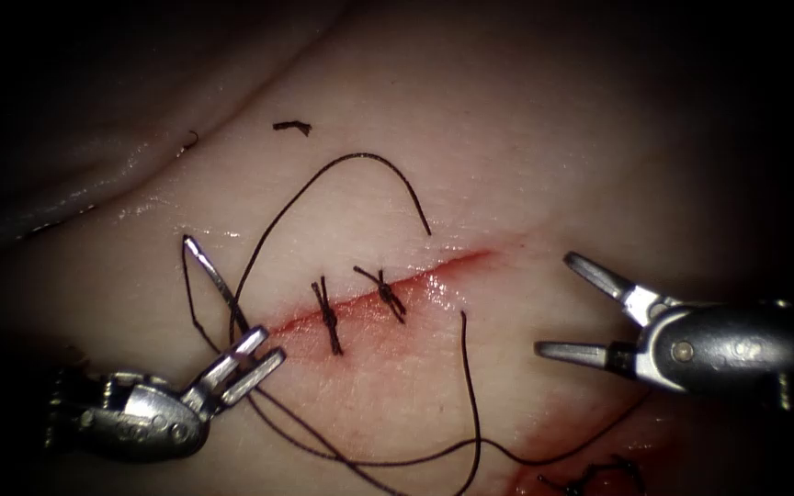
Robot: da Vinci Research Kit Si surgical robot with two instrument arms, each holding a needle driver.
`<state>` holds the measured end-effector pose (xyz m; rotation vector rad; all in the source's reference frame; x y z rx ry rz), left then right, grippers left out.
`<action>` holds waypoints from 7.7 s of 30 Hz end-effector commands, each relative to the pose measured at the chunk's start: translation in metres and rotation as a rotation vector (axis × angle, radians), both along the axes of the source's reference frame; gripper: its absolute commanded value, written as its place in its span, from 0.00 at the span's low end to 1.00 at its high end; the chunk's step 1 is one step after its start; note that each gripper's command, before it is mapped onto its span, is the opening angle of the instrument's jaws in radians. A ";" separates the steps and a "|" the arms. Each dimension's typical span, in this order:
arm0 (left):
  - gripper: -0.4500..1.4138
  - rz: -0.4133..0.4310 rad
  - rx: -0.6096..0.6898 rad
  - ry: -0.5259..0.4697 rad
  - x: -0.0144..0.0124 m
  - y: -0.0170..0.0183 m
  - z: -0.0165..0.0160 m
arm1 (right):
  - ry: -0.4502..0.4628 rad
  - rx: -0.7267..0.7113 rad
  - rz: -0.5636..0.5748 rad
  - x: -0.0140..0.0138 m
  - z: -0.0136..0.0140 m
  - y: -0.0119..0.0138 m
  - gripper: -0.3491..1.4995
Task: Wound Closure
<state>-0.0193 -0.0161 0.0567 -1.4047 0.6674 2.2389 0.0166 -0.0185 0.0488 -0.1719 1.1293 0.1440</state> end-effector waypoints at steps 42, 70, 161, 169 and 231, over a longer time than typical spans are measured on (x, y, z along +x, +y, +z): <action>0.00 0.002 0.001 -0.001 -0.0006 -0.0007 0.0004 | -0.006 -0.041 -0.228 0.0039 0.0036 -0.0092 0.00; 0.00 0.009 0.002 0.000 -0.0006 -0.0007 0.0006 | 0.074 -0.084 -0.236 0.0024 -0.0096 -0.0086 0.88; 0.00 0.015 0.002 0.001 -0.0008 -0.0008 0.0008 | 0.041 -0.153 -0.280 0.0023 -0.0036 -0.0059 0.89; 0.00 0.017 0.001 0.000 -0.0006 -0.0008 0.0010 | 0.219 0.147 -0.105 -0.0035 -0.0045 -0.0065 0.98; 0.00 0.030 0.004 0.003 -0.0013 -0.0010 0.0012 | 0.098 0.059 -0.338 0.0026 0.0061 -0.0084 0.00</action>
